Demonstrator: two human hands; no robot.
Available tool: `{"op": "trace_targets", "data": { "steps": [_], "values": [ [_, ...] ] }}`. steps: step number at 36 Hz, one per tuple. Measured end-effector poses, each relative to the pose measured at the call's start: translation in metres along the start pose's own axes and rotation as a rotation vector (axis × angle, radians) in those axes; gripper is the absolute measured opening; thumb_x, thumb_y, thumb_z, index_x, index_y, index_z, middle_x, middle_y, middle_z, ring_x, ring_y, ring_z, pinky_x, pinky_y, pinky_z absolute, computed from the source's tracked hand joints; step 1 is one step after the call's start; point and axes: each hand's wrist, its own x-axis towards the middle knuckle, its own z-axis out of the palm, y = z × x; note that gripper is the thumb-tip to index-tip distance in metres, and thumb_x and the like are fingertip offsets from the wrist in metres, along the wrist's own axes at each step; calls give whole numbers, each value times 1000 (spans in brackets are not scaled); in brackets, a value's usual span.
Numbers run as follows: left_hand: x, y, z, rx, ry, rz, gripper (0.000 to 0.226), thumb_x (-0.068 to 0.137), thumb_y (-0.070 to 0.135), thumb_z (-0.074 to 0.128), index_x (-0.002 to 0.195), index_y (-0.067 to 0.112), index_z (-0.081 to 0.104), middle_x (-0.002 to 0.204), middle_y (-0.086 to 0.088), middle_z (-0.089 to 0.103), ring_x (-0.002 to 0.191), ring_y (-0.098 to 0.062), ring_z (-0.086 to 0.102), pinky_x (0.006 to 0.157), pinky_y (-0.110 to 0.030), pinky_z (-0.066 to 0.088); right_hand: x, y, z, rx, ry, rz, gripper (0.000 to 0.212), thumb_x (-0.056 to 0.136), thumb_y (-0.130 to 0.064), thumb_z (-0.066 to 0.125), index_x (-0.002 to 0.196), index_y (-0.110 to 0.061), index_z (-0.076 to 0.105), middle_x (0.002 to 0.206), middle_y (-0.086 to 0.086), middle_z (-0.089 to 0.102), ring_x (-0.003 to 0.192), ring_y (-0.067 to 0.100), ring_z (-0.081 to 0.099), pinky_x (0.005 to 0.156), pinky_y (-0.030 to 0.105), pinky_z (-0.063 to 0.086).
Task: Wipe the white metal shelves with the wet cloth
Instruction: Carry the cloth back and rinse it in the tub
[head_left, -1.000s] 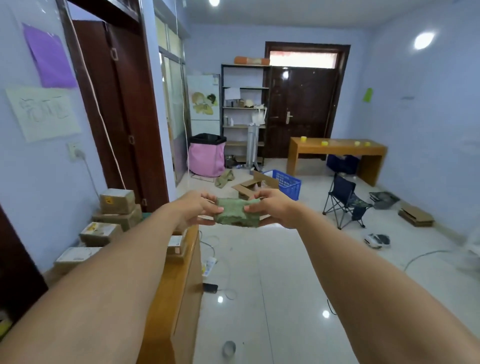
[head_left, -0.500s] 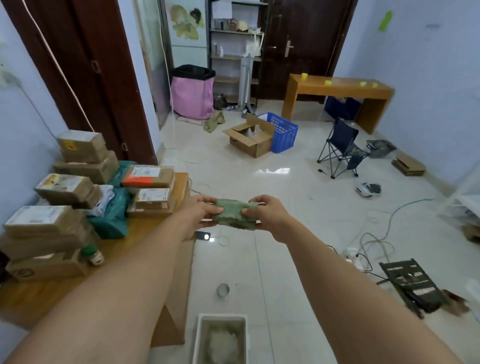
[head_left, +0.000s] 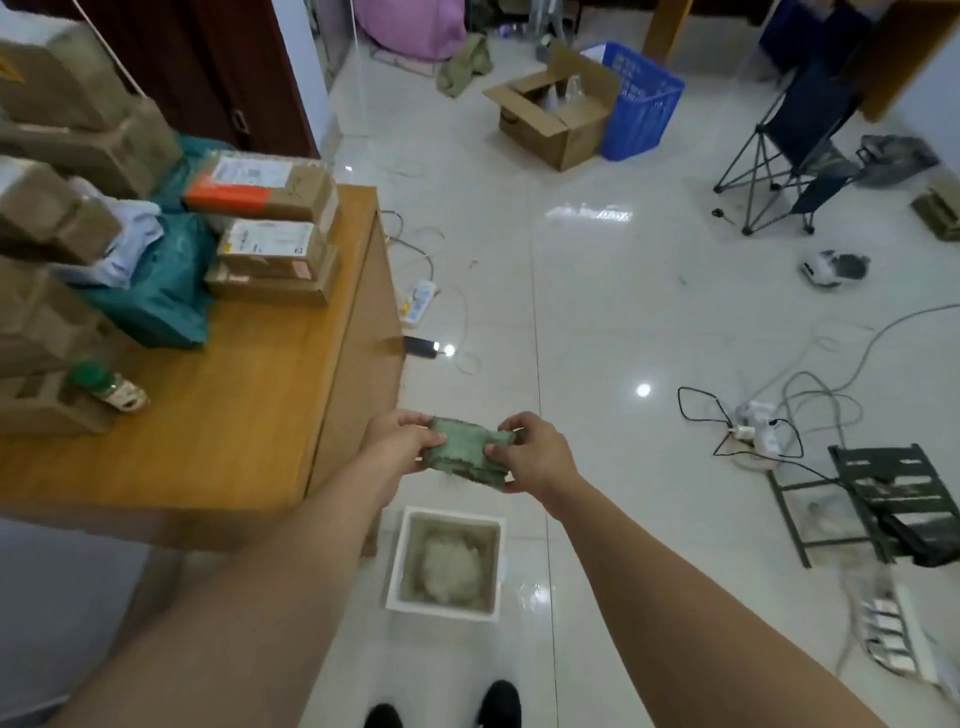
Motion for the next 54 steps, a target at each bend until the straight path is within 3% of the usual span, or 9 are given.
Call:
{"op": "trace_targets", "data": {
  "steps": [12, 18, 26, 29, 35, 37, 44, 51, 54],
  "values": [
    [153, -213, 1, 199, 86, -158, 25, 73, 2, 81, 78, 22, 67, 88, -6, 71, 87, -29, 71, 84, -48, 60, 112, 207, 89, -198, -37, 151, 29, 83, -13, 72, 108, -21, 61, 98, 4, 62, 87, 29, 68, 69, 47, 61],
    [209, -321, 7, 314, 101, -166, 25, 82, 13, 78, 104, 21, 68, 100, 1, 70, 93, -20, 66, 85, -33, 56, 162, 327, 135, -417, -87, 165, 33, 87, -20, 67, 119, -24, 57, 104, 2, 65, 85, 23, 65, 74, 35, 58],
    [296, -433, 17, 373, 118, -227, 29, 83, 13, 74, 112, 19, 74, 106, 3, 72, 94, -18, 67, 86, -31, 55, 215, 448, 187, -247, -42, 300, 49, 91, -14, 62, 135, -20, 43, 108, -6, 60, 91, 16, 64, 70, 25, 51],
    [327, -465, 21, 374, 99, -239, 33, 83, 9, 74, 115, 17, 73, 107, 0, 72, 96, -19, 68, 92, -35, 56, 233, 478, 202, -167, -12, 326, 47, 91, -10, 61, 134, -19, 44, 111, -5, 62, 91, 12, 61, 69, 19, 48],
    [369, -516, 29, 411, 105, -219, 35, 81, 10, 74, 115, 18, 73, 104, 1, 73, 94, -18, 69, 92, -38, 57, 268, 531, 237, -213, -2, 306, 54, 79, -24, 57, 133, -25, 56, 125, -2, 57, 106, 22, 64, 93, 44, 54],
    [375, -529, 32, 404, 115, -210, 33, 81, 14, 76, 114, 18, 73, 103, 3, 74, 93, -16, 69, 92, -37, 57, 277, 550, 246, -225, -19, 314, 63, 79, -27, 55, 142, -27, 52, 135, -1, 51, 112, 20, 61, 98, 42, 51],
    [391, -557, 51, 452, 149, -147, 24, 86, 13, 73, 109, 18, 74, 95, 6, 71, 86, -12, 63, 77, -22, 45, 294, 568, 268, -245, -37, 274, 34, 89, -28, 53, 121, -28, 65, 113, -1, 58, 94, 18, 63, 74, 25, 45],
    [410, -569, 64, 523, 85, -108, 20, 87, 10, 70, 106, 15, 76, 95, 3, 74, 90, -16, 68, 83, -29, 54, 305, 581, 277, -282, -71, 282, 43, 96, -38, 40, 132, -24, 57, 126, 0, 56, 100, 17, 62, 90, 36, 53],
    [416, -572, 64, 635, 45, -88, 12, 87, 7, 66, 82, 15, 74, 79, 0, 71, 82, -23, 68, 71, -31, 52, 311, 588, 277, -312, -111, 296, 51, 92, -39, 39, 139, -24, 52, 134, 1, 55, 113, 19, 61, 98, 40, 51]
  ]
}}
